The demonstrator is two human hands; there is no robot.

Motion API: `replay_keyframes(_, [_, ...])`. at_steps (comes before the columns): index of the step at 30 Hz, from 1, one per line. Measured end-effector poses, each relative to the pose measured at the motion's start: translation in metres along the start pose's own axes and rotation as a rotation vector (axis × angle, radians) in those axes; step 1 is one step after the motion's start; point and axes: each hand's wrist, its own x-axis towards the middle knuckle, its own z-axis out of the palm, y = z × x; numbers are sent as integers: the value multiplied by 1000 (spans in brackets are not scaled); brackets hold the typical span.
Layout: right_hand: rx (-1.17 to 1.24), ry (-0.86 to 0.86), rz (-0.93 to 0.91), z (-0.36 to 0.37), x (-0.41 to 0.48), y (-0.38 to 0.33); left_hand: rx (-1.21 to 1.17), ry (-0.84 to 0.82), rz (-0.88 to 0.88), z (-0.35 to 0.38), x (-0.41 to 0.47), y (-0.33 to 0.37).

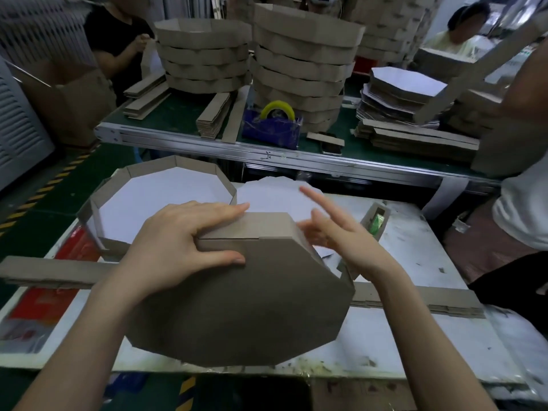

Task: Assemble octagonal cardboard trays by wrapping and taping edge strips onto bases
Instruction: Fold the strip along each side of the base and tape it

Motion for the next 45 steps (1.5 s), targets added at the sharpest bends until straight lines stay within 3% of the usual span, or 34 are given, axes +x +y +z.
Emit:
replay_keyframes(3, [-152, -151, -13, 8, -6, -23, 18, -66, -63, -13, -9, -7])
replay_keyframes(8, [-100, -112, -73, 24, -5, -53, 350, -43, 42, -14, -6, 14])
replay_keyframes(14, [-186, -69, -85, 36, -10, -76, 228, -115, 108, -6, 5, 32])
replay_keyframes(18, [-326, -81, -109, 28, -20, -101, 103, -52, 139, -19, -7, 30])
replay_keyframes(22, [-428, -84, -95, 26, -15, -116, -146, 82, 78, -24, -14, 11])
replay_keyframes(28, [-457, -113, -33, 52, 4, -96, -284, 51, -26, 4, -24, -27])
replay_keyframes(32, [-476, -69, -12, 65, 9, -84, -275, 57, -55, 3, -29, -47])
replay_keyframes(39, [-384, -56, -55, 76, 7, -83, -108, 125, 169, -2, -31, -26])
replay_keyframes(45, [-385, -33, -40, 63, -6, -85, -88, 80, 194, -3, -29, -13])
